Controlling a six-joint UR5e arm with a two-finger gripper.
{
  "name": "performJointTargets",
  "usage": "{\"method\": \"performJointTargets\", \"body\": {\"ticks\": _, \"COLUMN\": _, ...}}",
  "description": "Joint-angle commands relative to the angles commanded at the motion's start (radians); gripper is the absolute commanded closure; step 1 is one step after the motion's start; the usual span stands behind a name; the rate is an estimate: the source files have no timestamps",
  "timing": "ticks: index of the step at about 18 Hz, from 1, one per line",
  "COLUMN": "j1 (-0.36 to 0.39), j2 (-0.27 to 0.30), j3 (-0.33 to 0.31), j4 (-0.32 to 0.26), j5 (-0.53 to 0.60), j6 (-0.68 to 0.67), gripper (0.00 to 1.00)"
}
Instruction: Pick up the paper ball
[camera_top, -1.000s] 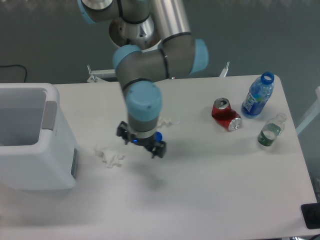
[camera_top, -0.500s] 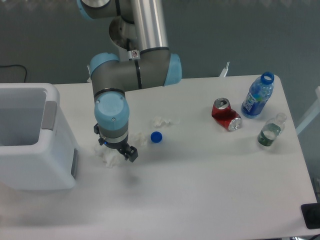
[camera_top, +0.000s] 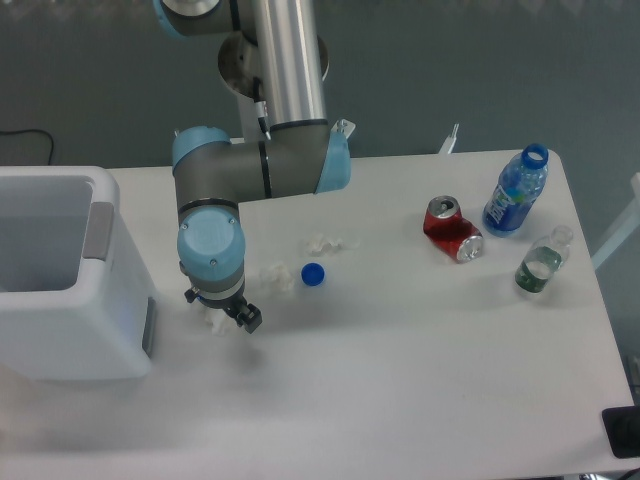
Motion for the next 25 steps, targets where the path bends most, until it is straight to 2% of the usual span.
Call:
{"method": "performJointTargets", "body": {"ticks": 3, "j1": -0.017, "j2": -0.011, "j3": 0.002, "j4": 0.0, "j5": 0.003, "j6": -0.002, "gripper": 0.08}}
{"method": "performJointTargets", "body": {"ticks": 5, "j1": -0.018, "j2": -0.014, "j3": 0.002, "j4": 0.0, "j5": 0.005, "j6": -0.003, "gripper": 0.16}}
{"method": "performJointTargets", "body": {"ticks": 17, "j1": -0.011, "j2": -0.003, "j3": 0.014, "j4": 0.0, "j5": 0.008, "j6": -0.005, "gripper": 0.81}}
{"method": "performJointTargets", "body": {"ticks": 19, "j1": 0.001, "j2": -0.002, "j3": 0.023, "j4": -0.002, "j5": 0.008, "j6": -0.003, "gripper": 0.85}}
{"method": "performJointTargets", "body": {"ticks": 23, "j1": 0.05, "j2": 0.005, "j3": 0.055, "j4": -0.003, "j5": 0.009, "j6": -0.005, "gripper": 0.85}}
{"method": "performJointTargets", "body": {"ticks": 25, "j1": 0.092, "j2": 0.035, "j3": 0.075, "j4": -0.003, "j5": 0.008, "j6": -0.006, "gripper": 0.87}}
